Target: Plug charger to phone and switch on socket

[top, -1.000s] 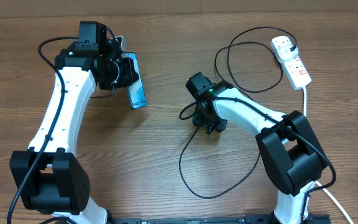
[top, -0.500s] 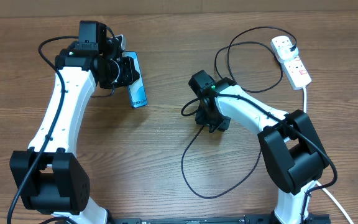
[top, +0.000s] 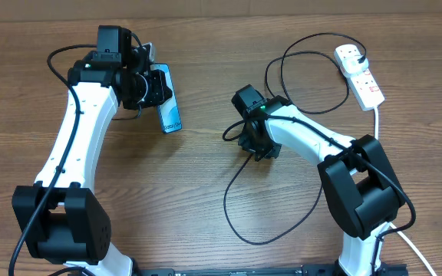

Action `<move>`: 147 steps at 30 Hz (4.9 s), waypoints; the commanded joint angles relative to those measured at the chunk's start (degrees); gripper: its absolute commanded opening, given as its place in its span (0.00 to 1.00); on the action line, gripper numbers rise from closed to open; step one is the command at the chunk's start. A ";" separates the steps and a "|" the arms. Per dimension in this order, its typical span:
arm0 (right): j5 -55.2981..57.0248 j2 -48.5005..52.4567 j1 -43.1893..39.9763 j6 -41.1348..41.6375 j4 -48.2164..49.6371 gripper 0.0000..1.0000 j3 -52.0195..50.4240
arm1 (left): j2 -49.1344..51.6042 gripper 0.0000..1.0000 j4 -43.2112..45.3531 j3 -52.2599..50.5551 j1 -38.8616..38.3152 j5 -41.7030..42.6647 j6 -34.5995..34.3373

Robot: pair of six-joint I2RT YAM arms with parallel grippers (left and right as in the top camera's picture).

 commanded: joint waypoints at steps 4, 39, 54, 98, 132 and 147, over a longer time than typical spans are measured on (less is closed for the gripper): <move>1.44 1.68 -0.17 0.66 0.13 0.29 -0.13 | 0.09 0.04 0.31 0.22 0.33 1.53 0.02; -1.16 3.10 -2.01 0.35 0.37 0.15 -0.09 | 0.09 0.04 0.59 0.22 0.33 1.55 0.00; -1.25 3.28 -1.99 0.35 0.55 0.08 -0.09 | 0.09 0.04 0.59 0.22 0.33 1.55 0.00; -62.29 -28.52 -1.88 -42.97 0.55 0.04 4.15 | 0.07 0.04 26.84 0.24 5.20 69.64 -20.57; -61.09 -28.37 -2.19 -34.05 9.90 0.04 4.15 | 0.07 0.04 25.57 0.24 2.73 69.70 -21.38; -61.11 -28.35 -3.91 -31.36 10.69 0.04 4.15 | 0.07 0.04 25.24 0.24 2.43 69.70 -21.42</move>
